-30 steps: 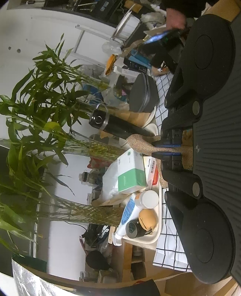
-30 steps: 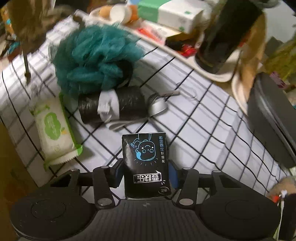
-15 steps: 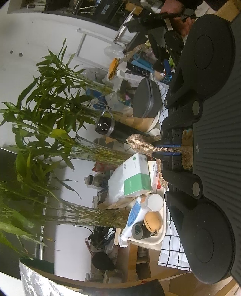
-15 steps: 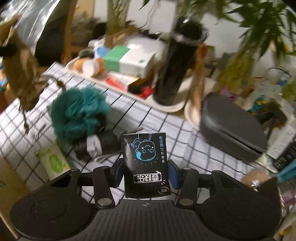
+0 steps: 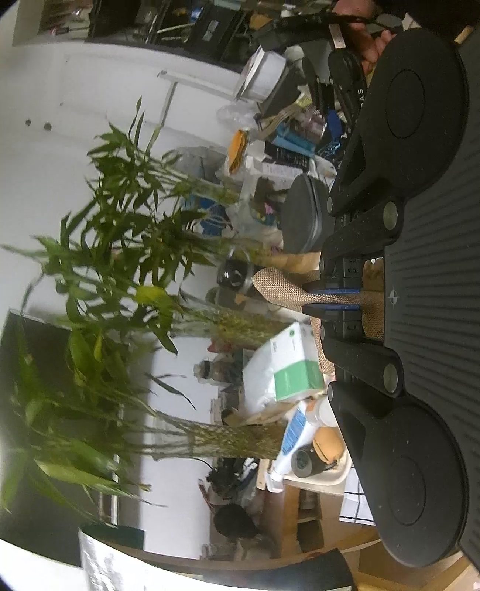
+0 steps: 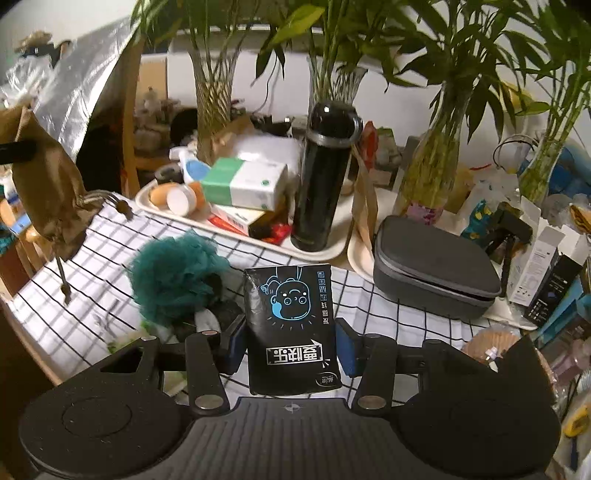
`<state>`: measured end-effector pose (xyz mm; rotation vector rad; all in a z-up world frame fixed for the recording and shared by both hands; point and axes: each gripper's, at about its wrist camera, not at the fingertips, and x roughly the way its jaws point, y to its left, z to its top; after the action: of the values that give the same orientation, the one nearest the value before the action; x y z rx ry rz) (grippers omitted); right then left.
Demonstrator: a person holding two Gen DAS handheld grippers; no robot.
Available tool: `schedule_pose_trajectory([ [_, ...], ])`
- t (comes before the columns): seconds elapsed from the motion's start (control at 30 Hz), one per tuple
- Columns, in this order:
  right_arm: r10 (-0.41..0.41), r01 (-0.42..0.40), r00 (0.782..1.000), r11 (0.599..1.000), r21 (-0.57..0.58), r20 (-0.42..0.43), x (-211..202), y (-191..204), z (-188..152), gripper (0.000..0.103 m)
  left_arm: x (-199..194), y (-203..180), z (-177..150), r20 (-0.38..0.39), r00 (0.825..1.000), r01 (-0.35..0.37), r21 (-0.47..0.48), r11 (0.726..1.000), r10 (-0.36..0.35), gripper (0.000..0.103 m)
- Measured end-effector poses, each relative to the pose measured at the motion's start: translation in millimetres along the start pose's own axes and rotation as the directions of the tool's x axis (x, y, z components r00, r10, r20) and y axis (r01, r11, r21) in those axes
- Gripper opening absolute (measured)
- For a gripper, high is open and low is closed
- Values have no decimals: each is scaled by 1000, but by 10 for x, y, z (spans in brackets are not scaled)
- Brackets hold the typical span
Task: Organize soft objects
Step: 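Lower the burlap pouch into the box with the left tool while the right tool carries the black pack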
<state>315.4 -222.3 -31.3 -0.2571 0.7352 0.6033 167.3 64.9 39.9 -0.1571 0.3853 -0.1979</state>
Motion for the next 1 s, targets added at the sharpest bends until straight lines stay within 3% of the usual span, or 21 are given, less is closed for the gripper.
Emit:
schedule_pose_trajectory([
  [0.67, 168, -168, 974, 986, -13, 149, -870, 358, -268, 52, -781, -749, 317, -61, 998, 34, 114, 993, -27, 5],
  [0.83, 192, -194, 969, 981, -6, 157, -964, 411, -351, 52, -809, -878, 227, -126, 992, 2, 130, 992, 15, 5],
  [1.0, 205, -205, 968, 979, -16, 147, -1022, 514, -441, 52, -715, -909, -9, -216, 975, -26, 131, 991, 55, 5],
])
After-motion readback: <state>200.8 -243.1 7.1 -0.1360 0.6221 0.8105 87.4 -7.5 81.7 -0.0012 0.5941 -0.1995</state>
